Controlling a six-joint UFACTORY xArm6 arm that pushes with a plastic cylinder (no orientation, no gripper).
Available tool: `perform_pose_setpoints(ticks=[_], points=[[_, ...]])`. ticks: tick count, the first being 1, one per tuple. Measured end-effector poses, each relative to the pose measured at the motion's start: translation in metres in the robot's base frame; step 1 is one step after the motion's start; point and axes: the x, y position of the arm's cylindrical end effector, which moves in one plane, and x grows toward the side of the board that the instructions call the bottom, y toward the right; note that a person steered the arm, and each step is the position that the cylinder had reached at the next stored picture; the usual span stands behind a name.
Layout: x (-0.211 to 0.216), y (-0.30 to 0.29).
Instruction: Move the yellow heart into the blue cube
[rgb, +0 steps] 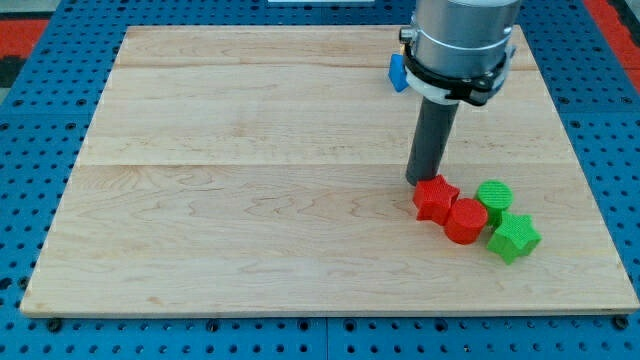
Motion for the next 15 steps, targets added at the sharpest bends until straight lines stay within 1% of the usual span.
perform_pose_setpoints(ticks=[1, 2, 3, 4, 5, 6, 8, 9, 10, 11, 15], points=[[-0.063, 0.024], [-0.138, 0.138], [-0.226, 0.171], [-0.271, 0.123], [-0.239, 0.051], [-0.193, 0.037], [-0.186, 0.021], [-0.163, 0.026], [-0.116, 0.026], [-0.130, 0.024], [-0.128, 0.027]])
